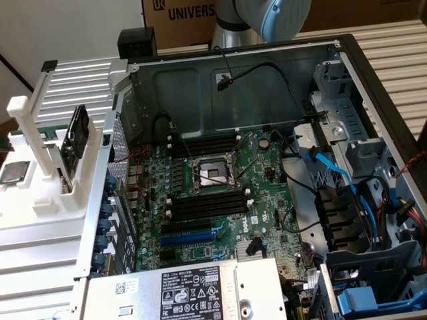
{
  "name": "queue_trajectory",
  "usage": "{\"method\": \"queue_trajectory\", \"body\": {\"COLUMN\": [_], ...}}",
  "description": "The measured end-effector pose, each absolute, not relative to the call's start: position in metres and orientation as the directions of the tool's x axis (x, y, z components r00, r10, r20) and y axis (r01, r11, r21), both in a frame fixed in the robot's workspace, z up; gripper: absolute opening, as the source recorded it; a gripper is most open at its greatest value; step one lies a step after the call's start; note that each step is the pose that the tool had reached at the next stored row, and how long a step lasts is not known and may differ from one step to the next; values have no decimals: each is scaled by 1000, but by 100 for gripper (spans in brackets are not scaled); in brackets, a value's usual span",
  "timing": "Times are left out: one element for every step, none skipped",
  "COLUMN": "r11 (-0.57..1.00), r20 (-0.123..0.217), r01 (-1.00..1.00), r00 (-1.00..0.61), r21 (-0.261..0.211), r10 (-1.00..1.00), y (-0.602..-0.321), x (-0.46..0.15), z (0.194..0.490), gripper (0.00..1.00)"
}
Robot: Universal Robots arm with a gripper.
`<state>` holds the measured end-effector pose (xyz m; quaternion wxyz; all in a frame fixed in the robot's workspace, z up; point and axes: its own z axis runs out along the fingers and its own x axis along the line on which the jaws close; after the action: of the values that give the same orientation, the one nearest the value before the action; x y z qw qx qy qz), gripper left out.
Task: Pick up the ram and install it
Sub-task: 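Pick up the ram and move it above insertion slot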
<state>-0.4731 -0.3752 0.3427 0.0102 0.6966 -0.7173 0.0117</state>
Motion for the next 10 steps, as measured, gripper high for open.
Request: {"method": "queue_trajectory", "body": {"r11": [29, 29, 29, 29, 29, 29, 29, 29, 29, 29], "r20": [31, 31, 31, 31, 31, 31, 31, 31, 31, 31], "r01": [-1000, -1000, -1000, -1000, -1000, -1000, -1000, -1000, -1000, -1000], "r00": [-29, -29, -29, -29, -29, -29, -29, -29, -30, -30], "r21": [-3, -4, -5, -6, -7, -8, -9, -10, -10, -11], "r10": [-999, -999, -999, -999, -999, -999, -999, -999, -999, -999], "y": [-375, -375, -375, -375, -375, -375, -375, -375, -375, -375], "x": [-472, -470, -468, -465, -462, -459, -456, -453, -449, -446], "z": [345, 348, 349, 351, 352, 353, 354, 355, 357, 358], "gripper": [13, 13, 13, 13, 13, 13, 13, 13, 13, 13]}}
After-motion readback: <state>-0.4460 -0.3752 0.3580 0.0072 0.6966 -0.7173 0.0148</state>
